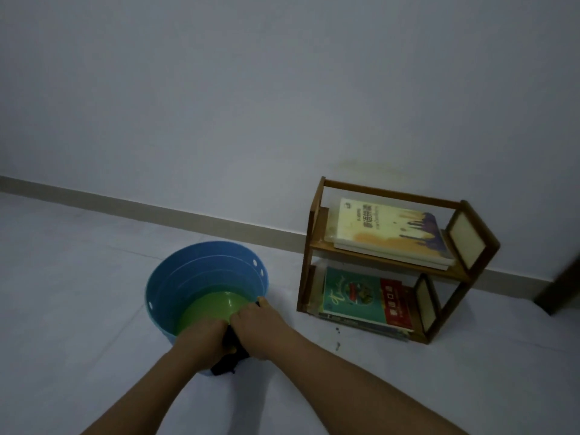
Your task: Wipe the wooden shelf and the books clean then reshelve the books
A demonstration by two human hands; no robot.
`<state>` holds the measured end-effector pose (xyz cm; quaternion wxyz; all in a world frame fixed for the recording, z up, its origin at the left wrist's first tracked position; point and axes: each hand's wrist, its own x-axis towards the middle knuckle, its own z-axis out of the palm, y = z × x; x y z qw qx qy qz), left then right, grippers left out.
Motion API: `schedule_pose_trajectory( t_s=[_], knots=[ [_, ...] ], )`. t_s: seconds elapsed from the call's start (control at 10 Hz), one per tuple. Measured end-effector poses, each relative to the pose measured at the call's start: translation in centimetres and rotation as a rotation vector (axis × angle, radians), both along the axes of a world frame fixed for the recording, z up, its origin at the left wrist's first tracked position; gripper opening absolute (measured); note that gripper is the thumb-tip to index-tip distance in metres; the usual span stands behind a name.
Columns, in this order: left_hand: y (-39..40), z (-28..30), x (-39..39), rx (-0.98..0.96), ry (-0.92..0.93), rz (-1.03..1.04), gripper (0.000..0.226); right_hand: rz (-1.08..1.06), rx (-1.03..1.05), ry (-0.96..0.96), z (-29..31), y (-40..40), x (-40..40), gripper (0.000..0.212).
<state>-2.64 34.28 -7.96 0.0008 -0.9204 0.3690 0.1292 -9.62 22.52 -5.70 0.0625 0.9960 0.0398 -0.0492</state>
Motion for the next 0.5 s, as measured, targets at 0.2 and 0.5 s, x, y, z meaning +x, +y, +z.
schedule_pose_trajectory(
  t_s=[0.2,0.5],
  knots=[
    [-0.1,-0.2,-0.1,0.027,-0.025,-0.023,0.022,0.029,0.013,-0.037,-0.4,0.0,0.2,0.013],
    [-1.2,7.4,0.2,-0.036,0.253,-0.109,0.038,-0.062,0.215,0.142,4.0,-2.4,-0.3,0.073]
  ],
)
